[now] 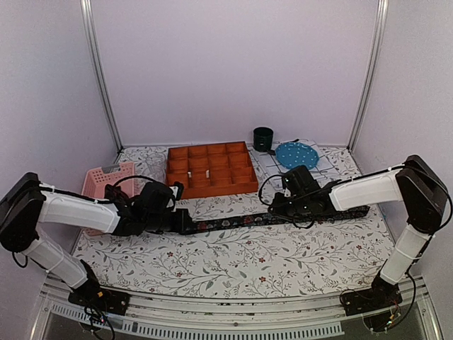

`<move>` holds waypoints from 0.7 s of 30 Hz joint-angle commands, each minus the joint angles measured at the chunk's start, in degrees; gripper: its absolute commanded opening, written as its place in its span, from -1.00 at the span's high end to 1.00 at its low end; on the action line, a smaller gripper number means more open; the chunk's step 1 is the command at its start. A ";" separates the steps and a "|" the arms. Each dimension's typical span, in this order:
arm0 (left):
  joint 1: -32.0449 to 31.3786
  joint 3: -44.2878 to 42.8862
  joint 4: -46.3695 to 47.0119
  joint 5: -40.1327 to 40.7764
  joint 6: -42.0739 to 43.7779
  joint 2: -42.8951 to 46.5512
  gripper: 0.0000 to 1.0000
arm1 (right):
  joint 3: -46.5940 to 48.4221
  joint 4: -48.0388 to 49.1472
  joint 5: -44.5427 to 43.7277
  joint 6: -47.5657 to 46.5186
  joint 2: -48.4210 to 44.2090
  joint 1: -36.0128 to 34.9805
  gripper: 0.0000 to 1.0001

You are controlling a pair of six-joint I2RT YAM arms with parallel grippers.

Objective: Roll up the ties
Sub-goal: Move to tie at the center of the board.

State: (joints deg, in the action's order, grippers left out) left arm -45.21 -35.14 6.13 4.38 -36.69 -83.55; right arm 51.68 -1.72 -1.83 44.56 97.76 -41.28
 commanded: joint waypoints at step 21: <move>4.81 6.72 1.39 -1.66 -0.66 3.66 0.88 | -4.84 -4.94 -13.10 0.84 -21.36 -5.96 0.36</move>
State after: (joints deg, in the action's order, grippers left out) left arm -40.97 -29.15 8.78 3.92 -39.33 -85.65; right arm 48.16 -3.31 -8.34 45.41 84.95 -47.46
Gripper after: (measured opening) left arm 0.007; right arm 0.300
